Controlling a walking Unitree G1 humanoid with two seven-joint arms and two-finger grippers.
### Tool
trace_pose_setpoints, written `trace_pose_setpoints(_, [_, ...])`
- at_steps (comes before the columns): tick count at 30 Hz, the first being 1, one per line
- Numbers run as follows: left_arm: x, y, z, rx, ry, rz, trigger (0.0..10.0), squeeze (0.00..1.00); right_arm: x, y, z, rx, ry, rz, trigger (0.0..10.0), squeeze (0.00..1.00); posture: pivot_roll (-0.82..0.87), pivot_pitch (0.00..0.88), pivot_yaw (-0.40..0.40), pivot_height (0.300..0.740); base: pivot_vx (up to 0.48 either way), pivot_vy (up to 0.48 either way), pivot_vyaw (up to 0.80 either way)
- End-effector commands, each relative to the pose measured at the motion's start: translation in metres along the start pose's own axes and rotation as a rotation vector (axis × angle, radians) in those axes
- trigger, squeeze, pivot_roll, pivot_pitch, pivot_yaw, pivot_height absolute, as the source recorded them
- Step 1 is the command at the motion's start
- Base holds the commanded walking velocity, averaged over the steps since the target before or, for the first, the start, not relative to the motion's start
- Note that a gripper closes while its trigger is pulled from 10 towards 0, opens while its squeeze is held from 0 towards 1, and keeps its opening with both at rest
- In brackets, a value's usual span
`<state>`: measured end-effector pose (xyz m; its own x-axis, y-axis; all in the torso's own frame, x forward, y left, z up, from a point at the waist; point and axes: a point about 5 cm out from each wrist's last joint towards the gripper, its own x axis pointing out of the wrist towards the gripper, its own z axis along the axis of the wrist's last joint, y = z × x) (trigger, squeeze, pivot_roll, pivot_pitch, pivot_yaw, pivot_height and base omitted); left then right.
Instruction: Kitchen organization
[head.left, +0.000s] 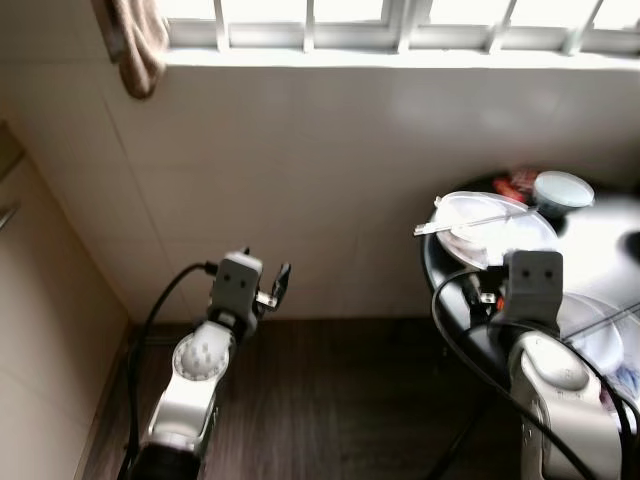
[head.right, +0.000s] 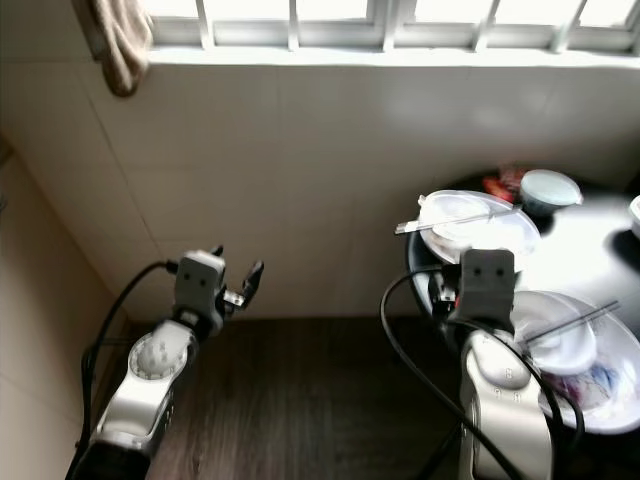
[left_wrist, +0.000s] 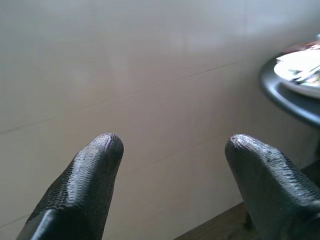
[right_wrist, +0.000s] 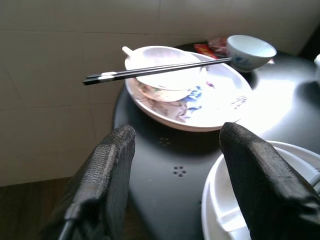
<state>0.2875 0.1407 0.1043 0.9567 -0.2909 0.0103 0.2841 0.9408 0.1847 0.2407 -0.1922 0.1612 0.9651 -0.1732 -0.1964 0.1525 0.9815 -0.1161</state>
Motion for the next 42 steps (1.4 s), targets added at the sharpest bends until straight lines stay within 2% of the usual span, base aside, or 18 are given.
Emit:
trace_pose_setpoints(1, [0.002, -0.002, -0.001, -0.009, 0.001, -0.010, 10.0, 0.00, 0.001, 0.002, 0.004, -0.048, -0.036, 0.001, 10.0, 0.00, -0.13, 0.000, -0.057, 0.740, 0.000, 0.000, -0.59])
trace_pose_setpoints(5, [0.002, -0.001, -0.001, -0.025, -0.002, -0.001, 10.0, 0.00, 0.005, 0.008, 0.013, -0.220, -0.133, 0.023, 10.0, 0.00, -0.12, 0.000, -0.061, 0.740, 0.000, 0.065, 0.00])
trace_pose_setpoints(7, [0.002, -0.002, 0.000, -0.029, -0.003, -0.004, 10.0, 0.00, 0.007, 0.012, 0.015, -0.269, -0.172, 0.039, 10.0, 0.00, -0.12, 0.000, -0.064, 0.740, 0.000, 0.369, 0.00])
trace_pose_setpoints(10, [0.002, -0.002, 0.000, -0.030, -0.005, -0.007, 10.0, 0.00, 0.009, 0.015, 0.015, -0.295, -0.190, 0.059, 10.0, 0.00, -0.12, 0.000, -0.066, 0.740, 0.000, 0.480, 0.00])
trace_pose_setpoints(21, [0.000, -0.001, 0.002, -0.028, -0.021, 0.005, 10.0, 0.00, 0.012, 0.024, 0.005, -0.284, -0.177, 0.107, 10.0, 0.00, -0.11, 0.000, -0.066, 0.740, 0.000, 0.406, 0.00])
trace_pose_setpoints(27, [0.000, 0.000, 0.003, -0.019, -0.026, -0.001, 10.0, 0.00, 0.013, 0.018, -0.006, -0.205, -0.120, 0.058, 10.0, 0.00, -0.12, 0.000, -0.064, 0.740, 0.000, 0.000, -0.76])
trace_pose_setpoints(32, [0.000, 0.000, 0.003, -0.020, -0.028, -0.003, 10.0, 0.00, 0.013, 0.013, -0.006, -0.191, -0.120, 0.011, 10.0, 0.00, -0.12, 0.000, -0.061, 0.740, 0.000, 0.000, -0.80])
trace_pose_setpoints(42, [0.000, 0.000, 0.004, -0.016, -0.036, -0.007, 10.0, 0.00, 0.017, 0.006, -0.002, -0.097, -0.130, -0.044, 10.0, 0.00, -0.11, 0.000, -0.062, 0.740, 0.000, 0.000, -0.80])
